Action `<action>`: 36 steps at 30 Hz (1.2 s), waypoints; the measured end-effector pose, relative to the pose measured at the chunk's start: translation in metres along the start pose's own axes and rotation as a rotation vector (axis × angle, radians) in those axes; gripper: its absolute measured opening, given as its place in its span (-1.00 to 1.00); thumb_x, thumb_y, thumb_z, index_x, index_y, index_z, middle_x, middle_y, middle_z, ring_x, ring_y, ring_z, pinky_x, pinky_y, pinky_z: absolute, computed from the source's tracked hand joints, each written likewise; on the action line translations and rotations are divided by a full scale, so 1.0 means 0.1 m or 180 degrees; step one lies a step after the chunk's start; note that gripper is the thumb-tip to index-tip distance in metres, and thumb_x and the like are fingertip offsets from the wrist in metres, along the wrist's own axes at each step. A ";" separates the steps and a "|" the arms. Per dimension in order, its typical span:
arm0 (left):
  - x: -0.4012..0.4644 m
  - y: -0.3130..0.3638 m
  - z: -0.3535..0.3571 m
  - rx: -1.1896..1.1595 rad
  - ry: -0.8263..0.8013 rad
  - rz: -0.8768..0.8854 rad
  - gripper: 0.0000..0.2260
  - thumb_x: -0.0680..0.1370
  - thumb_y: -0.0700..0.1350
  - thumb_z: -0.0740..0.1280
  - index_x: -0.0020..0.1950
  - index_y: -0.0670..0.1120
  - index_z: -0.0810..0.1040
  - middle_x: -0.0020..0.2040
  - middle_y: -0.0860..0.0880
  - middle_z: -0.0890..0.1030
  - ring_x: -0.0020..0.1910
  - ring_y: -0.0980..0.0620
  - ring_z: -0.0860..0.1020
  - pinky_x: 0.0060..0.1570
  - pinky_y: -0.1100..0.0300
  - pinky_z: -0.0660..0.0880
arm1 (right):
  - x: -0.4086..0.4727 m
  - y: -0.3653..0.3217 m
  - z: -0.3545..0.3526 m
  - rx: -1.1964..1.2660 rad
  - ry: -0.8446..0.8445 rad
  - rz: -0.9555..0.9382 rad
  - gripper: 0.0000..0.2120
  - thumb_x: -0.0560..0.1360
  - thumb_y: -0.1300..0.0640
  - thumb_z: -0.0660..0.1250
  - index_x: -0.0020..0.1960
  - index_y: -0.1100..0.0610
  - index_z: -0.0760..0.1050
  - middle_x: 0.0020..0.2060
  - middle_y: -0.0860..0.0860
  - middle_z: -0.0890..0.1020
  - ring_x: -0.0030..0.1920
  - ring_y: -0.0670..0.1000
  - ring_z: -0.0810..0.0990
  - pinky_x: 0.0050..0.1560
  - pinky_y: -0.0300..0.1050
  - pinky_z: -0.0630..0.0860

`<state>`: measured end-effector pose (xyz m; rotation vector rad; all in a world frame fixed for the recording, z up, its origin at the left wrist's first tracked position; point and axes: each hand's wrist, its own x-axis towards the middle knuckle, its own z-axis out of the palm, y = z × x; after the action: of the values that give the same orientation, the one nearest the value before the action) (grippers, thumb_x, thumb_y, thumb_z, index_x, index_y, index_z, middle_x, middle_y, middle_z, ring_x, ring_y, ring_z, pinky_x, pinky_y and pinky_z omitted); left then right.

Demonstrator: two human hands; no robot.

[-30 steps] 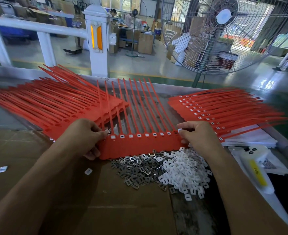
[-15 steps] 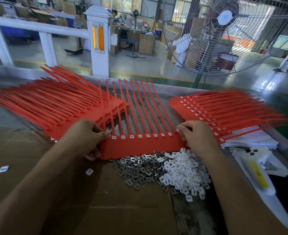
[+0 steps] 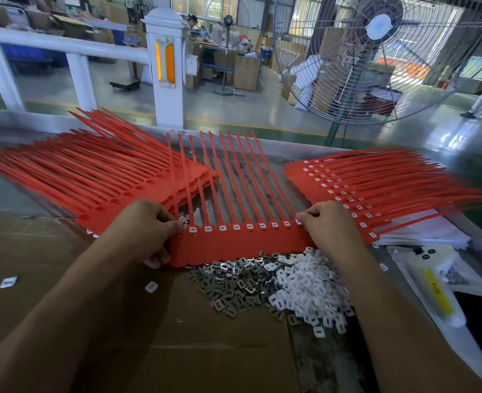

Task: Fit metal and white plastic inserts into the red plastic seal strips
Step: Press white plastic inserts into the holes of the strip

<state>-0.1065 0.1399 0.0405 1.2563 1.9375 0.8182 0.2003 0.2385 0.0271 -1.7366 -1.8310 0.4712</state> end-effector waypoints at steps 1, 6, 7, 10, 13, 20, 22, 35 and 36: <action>0.00 0.00 0.00 0.0010 0.0000 0.0001 -0.90 0.60 -0.06 0.42 -0.02 -0.09 0.60 -0.40 -0.14 0.66 -0.37 -0.19 0.69 -0.40 0.02 0.65 | 0.00 0.00 0.00 -0.0034 -0.0007 0.0000 -0.82 0.60 0.06 0.43 -0.06 0.15 0.70 -0.22 -0.01 0.69 -0.22 -0.13 0.59 -0.29 -0.24 0.38; 0.00 0.00 0.01 0.0066 -0.0032 -0.0035 -0.90 0.60 -0.05 0.41 0.00 -0.07 0.59 -0.41 -0.12 0.66 -0.37 -0.18 0.69 -0.39 0.02 0.65 | 0.00 -0.04 0.01 -0.0059 0.0049 0.0024 -0.85 0.58 0.07 0.45 -0.05 0.16 0.70 -0.16 0.01 0.71 -0.19 -0.11 0.60 -0.27 -0.27 0.39; 0.00 0.00 0.01 0.0067 -0.0029 -0.0039 -0.90 0.60 -0.05 0.41 0.00 -0.07 0.59 -0.41 -0.12 0.66 -0.38 -0.16 0.69 -0.41 0.05 0.64 | 0.00 -0.04 0.02 -0.0055 0.0080 0.0044 -0.86 0.57 0.07 0.47 -0.05 0.15 0.70 -0.16 0.01 0.71 -0.18 -0.10 0.60 -0.27 -0.28 0.39; 0.01 0.00 0.02 0.0060 -0.0022 -0.0037 -0.90 0.60 -0.05 0.41 0.00 -0.07 0.59 -0.42 -0.10 0.66 -0.41 -0.12 0.68 -0.46 0.10 0.60 | -0.02 -0.06 0.00 0.0007 0.0088 0.0065 -0.88 0.56 0.08 0.48 -0.06 0.13 0.70 -0.19 -0.02 0.70 -0.19 -0.10 0.61 -0.25 -0.25 0.41; 0.02 0.00 0.01 0.0073 -0.0033 -0.0040 -0.91 0.60 -0.05 0.40 -0.01 -0.06 0.58 -0.42 -0.10 0.66 -0.42 -0.10 0.68 -0.47 0.13 0.59 | -0.05 -0.05 -0.05 0.0208 0.0039 0.0059 -0.88 0.60 0.12 0.40 -0.06 0.11 0.69 -0.25 -0.02 0.69 -0.19 0.00 0.67 -0.18 -0.09 0.56; 0.04 -0.03 0.02 0.0050 -0.0033 -0.0039 -0.91 0.60 -0.06 0.41 0.00 -0.08 0.59 -0.41 -0.12 0.66 -0.41 -0.15 0.68 -0.45 0.09 0.61 | -0.14 -0.06 -0.17 -0.0305 -0.0320 -0.0103 -0.73 0.59 0.20 0.28 0.12 0.02 0.73 -0.02 -0.08 0.74 -0.38 -0.26 0.56 -0.38 -0.45 0.36; 0.04 -0.02 0.02 0.0072 -0.0042 -0.0050 -0.90 0.60 -0.06 0.41 0.00 -0.07 0.59 -0.42 -0.13 0.66 -0.41 -0.14 0.68 -0.44 0.09 0.61 | -0.17 -0.11 -0.19 -0.0550 -0.0403 -0.0210 -0.69 0.60 0.22 0.26 0.18 0.05 0.72 0.15 -0.02 0.73 -0.15 -0.14 0.65 -0.11 -0.28 0.52; -0.02 0.00 0.02 0.0130 0.0018 0.0006 -0.90 0.61 -0.05 0.40 0.00 -0.07 0.59 -0.42 -0.12 0.66 -0.40 -0.15 0.68 -0.42 0.08 0.63 | -0.34 -0.25 -0.14 -0.1819 -0.0319 -0.0608 -0.65 0.61 0.24 0.19 0.22 0.03 0.68 0.07 0.08 0.54 0.08 0.15 0.58 0.03 0.02 0.55; -0.02 0.01 0.02 0.0124 0.0017 0.0012 -0.90 0.61 -0.05 0.40 0.00 -0.07 0.59 -0.41 -0.13 0.66 -0.39 -0.16 0.68 -0.41 0.06 0.63 | -0.35 -0.23 -0.16 -0.1646 -0.0265 -0.0656 -0.65 0.62 0.24 0.19 0.23 0.00 0.68 0.09 0.07 0.53 0.11 0.13 0.57 0.10 0.06 0.56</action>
<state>-0.1039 0.1384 0.0403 1.2823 1.9646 0.7901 0.1917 0.1997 0.0476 -1.8330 -2.3094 -0.0223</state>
